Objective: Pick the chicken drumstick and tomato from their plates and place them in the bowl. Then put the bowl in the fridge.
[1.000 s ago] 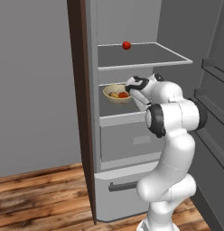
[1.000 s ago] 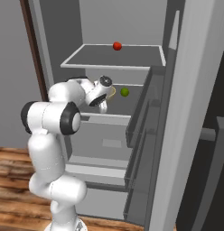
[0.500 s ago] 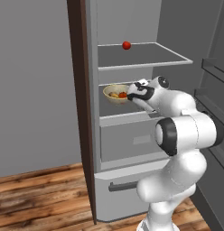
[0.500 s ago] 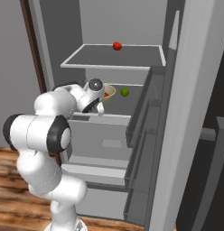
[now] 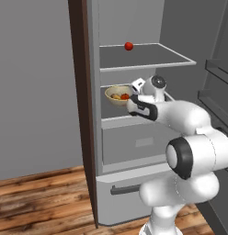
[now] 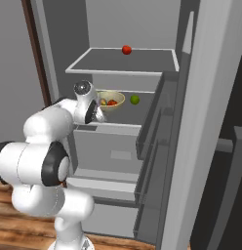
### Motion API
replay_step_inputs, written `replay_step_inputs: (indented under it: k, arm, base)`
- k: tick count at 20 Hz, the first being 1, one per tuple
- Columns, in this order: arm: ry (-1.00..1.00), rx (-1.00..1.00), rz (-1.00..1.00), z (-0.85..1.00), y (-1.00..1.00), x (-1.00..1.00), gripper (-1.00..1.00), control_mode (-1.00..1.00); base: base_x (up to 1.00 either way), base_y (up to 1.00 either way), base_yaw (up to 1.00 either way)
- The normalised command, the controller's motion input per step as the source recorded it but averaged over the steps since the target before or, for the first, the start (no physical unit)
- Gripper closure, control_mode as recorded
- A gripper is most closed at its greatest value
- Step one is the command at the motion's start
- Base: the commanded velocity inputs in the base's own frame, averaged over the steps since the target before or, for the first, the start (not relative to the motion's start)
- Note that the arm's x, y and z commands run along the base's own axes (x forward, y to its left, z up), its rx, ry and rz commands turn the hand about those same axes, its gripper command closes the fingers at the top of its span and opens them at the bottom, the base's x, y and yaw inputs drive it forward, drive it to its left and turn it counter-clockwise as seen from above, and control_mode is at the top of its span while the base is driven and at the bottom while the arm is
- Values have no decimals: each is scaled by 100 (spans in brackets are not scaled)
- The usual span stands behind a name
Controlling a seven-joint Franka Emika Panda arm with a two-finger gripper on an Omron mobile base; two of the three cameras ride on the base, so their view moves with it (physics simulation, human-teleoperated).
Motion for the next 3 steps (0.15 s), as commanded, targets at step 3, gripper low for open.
replay_step_inputs:
  k: [3]
  arm:
    - [4, -1, 0, 54, 11, -27, -100, -100]
  base:
    - [0, 0, 0]
